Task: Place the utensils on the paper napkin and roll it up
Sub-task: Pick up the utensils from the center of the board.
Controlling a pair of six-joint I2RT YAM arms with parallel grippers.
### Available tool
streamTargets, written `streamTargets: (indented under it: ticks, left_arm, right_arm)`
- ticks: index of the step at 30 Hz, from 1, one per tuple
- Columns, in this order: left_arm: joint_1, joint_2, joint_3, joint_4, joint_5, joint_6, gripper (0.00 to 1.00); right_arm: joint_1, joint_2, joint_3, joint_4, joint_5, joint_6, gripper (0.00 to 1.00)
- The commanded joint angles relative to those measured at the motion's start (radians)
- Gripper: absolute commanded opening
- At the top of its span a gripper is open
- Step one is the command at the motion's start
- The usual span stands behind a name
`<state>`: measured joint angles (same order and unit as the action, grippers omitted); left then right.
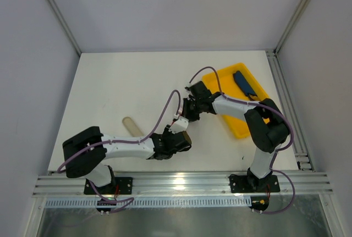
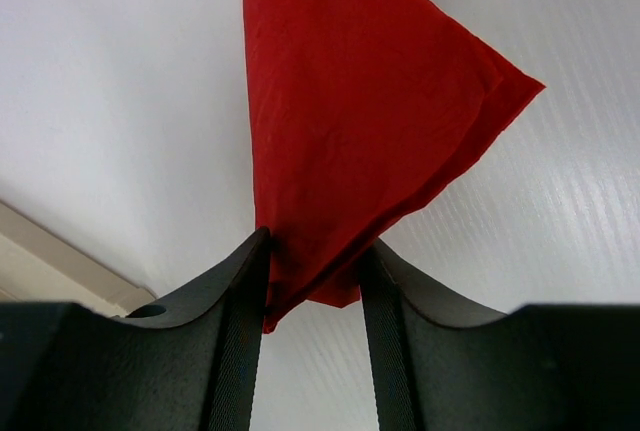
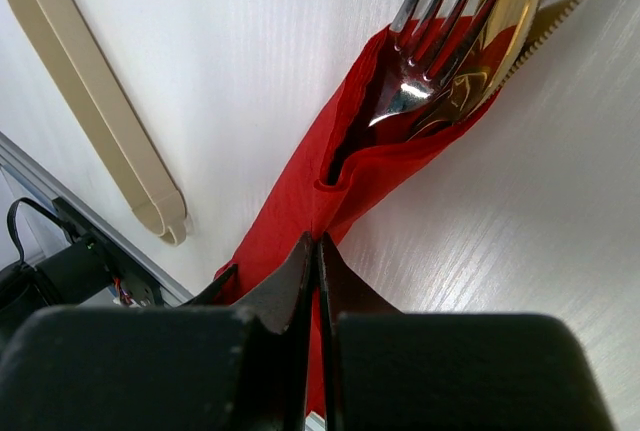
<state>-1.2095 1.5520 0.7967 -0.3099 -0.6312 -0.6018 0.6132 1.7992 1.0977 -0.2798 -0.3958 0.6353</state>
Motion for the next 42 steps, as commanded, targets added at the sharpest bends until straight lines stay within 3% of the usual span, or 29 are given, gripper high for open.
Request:
streamTargets:
  ticks: [1, 15, 28, 42]
  left_arm:
    - [0.004, -0.003, -0.01, 0.049, -0.021, -0.019, 0.41]
    - [0.005, -0.053, -0.021, 0.058, 0.001, -0.029, 0.28]
    - [0.005, -0.06, -0.033, 0.072, 0.01, -0.052, 0.07]
    - [0.005, -0.058, -0.039, 0.084, 0.013, -0.056, 0.03]
  right_arm:
    - [-0.001, 0.003, 0.05, 0.016, -0.012, 0.01, 0.04]
    - [-0.001, 0.008, 0.071, -0.013, -0.005, 0.001, 0.04]
    - [-0.001, -0.011, 0.083, -0.048, 0.005, -0.011, 0.19]
    - [0.006, -0.113, 0.1, -0.15, 0.029, -0.043, 0.29]
